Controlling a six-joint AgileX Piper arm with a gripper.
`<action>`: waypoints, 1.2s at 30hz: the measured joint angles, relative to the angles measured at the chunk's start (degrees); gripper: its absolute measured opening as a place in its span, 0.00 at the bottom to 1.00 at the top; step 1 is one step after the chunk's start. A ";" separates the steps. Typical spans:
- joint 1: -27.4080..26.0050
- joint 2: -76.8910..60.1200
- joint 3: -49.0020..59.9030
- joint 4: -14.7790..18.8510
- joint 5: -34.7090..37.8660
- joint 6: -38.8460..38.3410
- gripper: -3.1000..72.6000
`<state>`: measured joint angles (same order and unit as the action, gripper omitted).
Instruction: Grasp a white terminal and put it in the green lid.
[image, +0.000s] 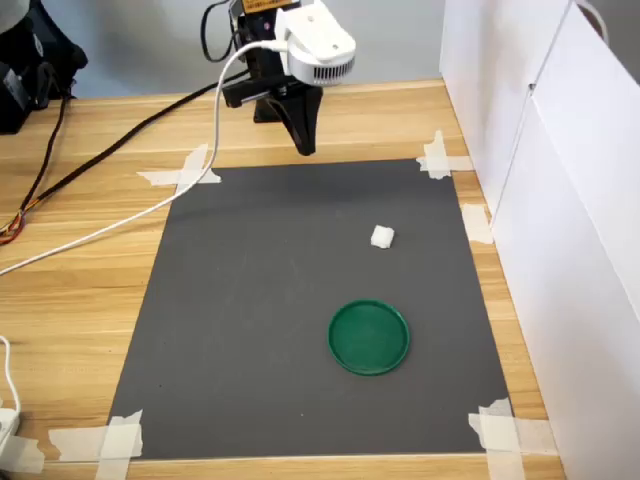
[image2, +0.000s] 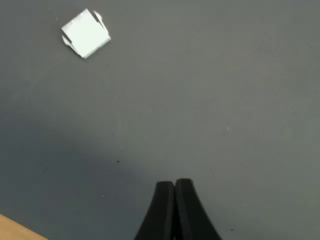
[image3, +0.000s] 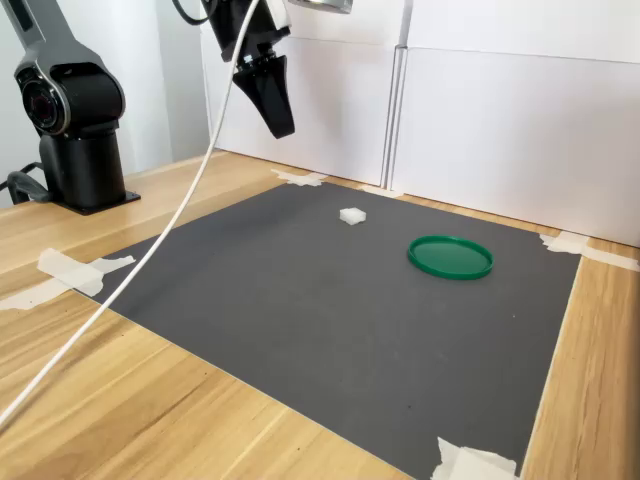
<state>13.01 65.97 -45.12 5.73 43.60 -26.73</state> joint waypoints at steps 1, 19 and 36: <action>0.00 0.25 0.00 -0.05 -0.05 0.00 0.01; 0.00 0.42 0.00 -0.05 -0.23 -0.05 0.01; 0.00 0.62 -0.20 -0.31 3.10 -0.43 0.01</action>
<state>13.01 66.59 -45.32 5.42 46.70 -27.16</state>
